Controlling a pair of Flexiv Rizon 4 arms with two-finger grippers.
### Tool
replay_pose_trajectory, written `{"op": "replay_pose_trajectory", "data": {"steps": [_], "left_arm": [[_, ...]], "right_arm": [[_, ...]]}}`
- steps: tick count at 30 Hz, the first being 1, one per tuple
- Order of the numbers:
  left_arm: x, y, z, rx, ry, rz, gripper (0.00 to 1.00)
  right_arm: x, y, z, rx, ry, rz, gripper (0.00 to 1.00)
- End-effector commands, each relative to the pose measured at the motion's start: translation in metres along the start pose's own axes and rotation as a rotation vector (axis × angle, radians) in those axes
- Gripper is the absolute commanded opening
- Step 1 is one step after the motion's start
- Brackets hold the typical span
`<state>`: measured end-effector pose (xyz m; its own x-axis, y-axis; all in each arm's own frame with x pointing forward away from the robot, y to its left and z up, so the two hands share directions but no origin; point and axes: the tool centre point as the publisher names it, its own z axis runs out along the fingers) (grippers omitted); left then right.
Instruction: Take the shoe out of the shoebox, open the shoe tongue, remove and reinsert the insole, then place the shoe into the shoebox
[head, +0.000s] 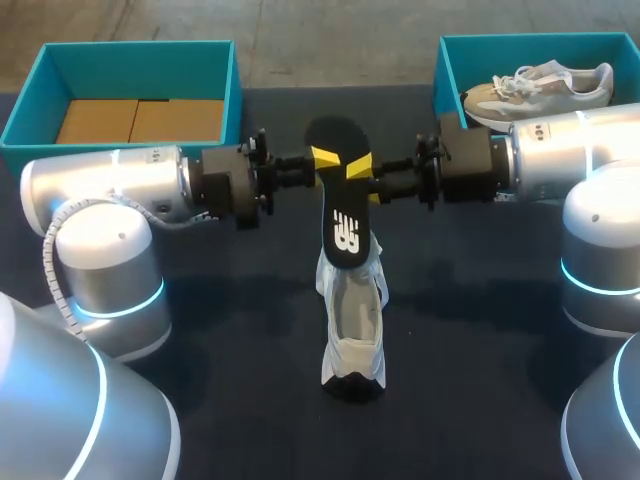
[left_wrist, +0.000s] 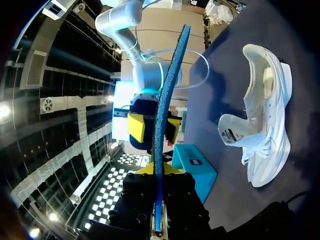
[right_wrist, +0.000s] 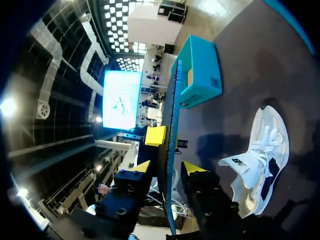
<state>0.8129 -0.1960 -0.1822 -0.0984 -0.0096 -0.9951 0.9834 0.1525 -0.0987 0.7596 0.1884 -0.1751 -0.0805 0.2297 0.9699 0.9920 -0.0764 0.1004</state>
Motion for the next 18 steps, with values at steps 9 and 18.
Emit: {"op": "replay_pose_trajectory", "data": {"steps": [9,18], "left_arm": [[-0.001,-0.013,-0.027,0.051,0.077,-0.068,0.00],[-0.004,-0.028,-0.049,0.079,0.131,-0.098,0.00]], "right_arm": [[-0.003,-0.006,-0.038,-0.004,-0.124,-0.061,1.00],[-0.015,-0.010,-0.065,-0.036,-0.282,-0.143,1.00]]}}
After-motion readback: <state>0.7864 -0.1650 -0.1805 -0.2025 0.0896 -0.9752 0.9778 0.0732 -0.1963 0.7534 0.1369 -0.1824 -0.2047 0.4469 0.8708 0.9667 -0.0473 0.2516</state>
